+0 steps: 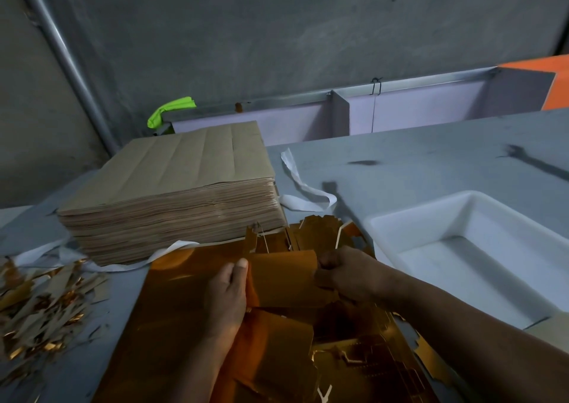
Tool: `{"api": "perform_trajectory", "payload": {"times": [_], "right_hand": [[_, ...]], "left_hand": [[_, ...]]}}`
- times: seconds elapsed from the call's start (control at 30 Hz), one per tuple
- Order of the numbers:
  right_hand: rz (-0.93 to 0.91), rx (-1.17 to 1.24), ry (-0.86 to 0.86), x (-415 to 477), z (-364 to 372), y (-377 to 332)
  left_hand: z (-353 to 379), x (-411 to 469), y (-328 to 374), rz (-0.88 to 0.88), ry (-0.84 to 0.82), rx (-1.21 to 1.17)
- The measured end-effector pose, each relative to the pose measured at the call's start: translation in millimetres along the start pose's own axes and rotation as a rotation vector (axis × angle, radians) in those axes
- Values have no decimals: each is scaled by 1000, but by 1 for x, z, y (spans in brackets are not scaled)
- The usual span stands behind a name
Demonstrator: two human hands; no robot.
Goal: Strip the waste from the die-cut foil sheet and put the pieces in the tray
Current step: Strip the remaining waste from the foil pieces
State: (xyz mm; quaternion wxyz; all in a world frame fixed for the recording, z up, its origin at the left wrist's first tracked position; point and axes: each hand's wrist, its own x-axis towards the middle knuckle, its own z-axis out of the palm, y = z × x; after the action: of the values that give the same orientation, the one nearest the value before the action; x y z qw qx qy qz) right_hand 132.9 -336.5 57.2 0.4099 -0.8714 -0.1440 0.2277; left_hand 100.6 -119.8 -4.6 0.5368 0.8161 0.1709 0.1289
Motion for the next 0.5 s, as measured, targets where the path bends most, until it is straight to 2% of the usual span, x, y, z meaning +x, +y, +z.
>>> {"api": "perform_trajectory", "payload": {"times": [0.5], "right_hand": [[12, -13, -5, -3, 0, -4]], "left_hand": [[0, 2, -3, -2, 1, -58]]}}
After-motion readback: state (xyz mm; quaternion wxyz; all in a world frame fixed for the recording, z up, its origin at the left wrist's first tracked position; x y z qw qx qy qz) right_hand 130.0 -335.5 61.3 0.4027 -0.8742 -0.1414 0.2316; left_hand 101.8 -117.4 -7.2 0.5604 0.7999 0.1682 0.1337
